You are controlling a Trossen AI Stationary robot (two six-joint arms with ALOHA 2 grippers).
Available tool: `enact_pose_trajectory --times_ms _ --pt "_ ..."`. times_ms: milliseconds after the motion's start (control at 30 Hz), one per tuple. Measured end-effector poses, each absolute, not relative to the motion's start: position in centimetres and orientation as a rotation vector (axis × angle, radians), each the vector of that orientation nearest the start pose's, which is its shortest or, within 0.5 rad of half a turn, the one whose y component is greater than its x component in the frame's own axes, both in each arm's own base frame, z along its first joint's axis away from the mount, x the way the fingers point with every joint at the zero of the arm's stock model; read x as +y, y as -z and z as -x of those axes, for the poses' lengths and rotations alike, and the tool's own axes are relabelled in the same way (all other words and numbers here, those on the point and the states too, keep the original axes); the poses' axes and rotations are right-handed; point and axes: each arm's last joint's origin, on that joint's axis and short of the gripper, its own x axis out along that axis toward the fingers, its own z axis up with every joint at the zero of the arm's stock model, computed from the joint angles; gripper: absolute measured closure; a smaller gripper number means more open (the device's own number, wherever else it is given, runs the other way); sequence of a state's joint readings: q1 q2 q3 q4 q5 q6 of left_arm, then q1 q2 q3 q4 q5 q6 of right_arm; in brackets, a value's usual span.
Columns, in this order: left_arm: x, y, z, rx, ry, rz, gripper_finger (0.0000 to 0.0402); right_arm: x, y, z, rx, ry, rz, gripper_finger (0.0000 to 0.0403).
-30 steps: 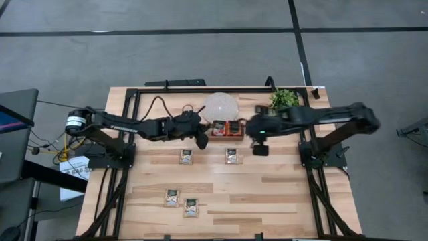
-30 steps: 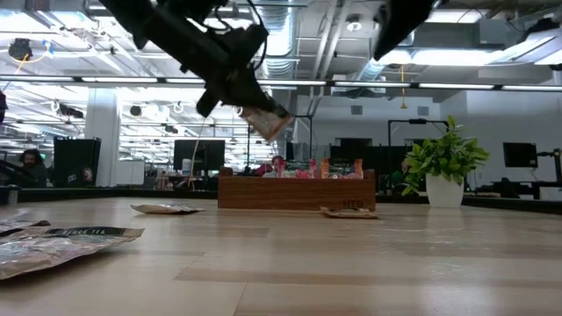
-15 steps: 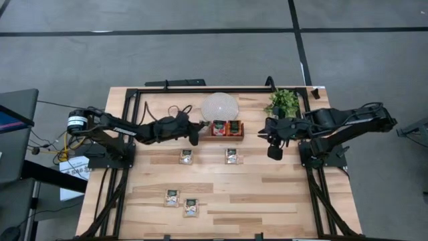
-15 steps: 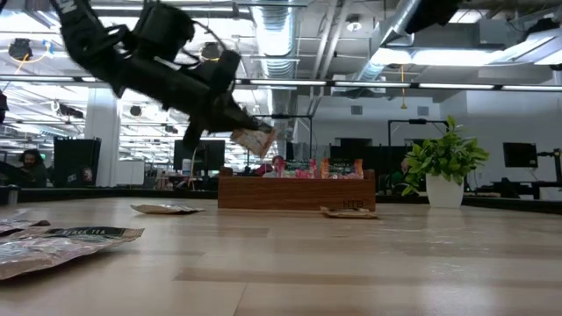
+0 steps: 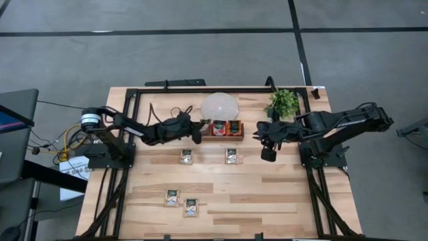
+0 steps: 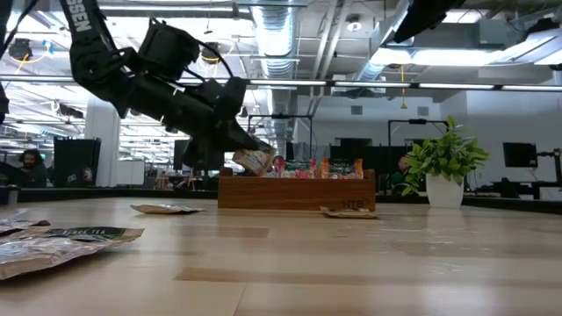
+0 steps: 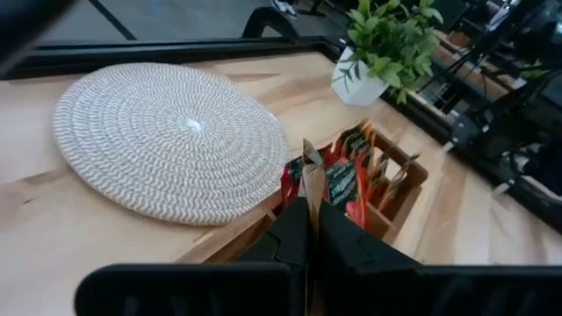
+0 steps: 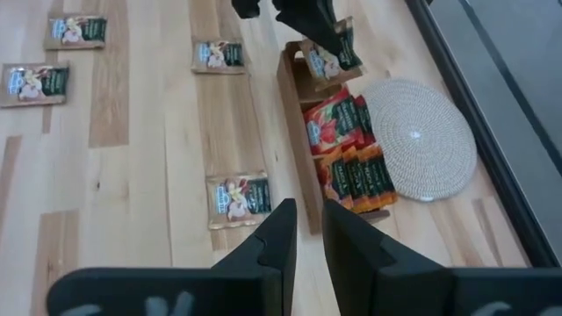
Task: Pick & Place Tea
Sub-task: Put the brown tea bag into the left compartment of the wooden organizer
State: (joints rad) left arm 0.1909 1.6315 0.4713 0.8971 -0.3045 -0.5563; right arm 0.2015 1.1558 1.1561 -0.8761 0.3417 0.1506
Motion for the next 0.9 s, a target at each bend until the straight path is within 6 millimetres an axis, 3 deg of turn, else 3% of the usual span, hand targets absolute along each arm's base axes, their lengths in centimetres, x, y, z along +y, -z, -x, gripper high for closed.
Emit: enact_pose_trajectory --times_ms 900 --pt "7.24 -13.59 -27.4 0.107 -0.591 0.516 0.0401 3.61 -33.15 -22.36 0.805 0.193 0.08 0.0353"
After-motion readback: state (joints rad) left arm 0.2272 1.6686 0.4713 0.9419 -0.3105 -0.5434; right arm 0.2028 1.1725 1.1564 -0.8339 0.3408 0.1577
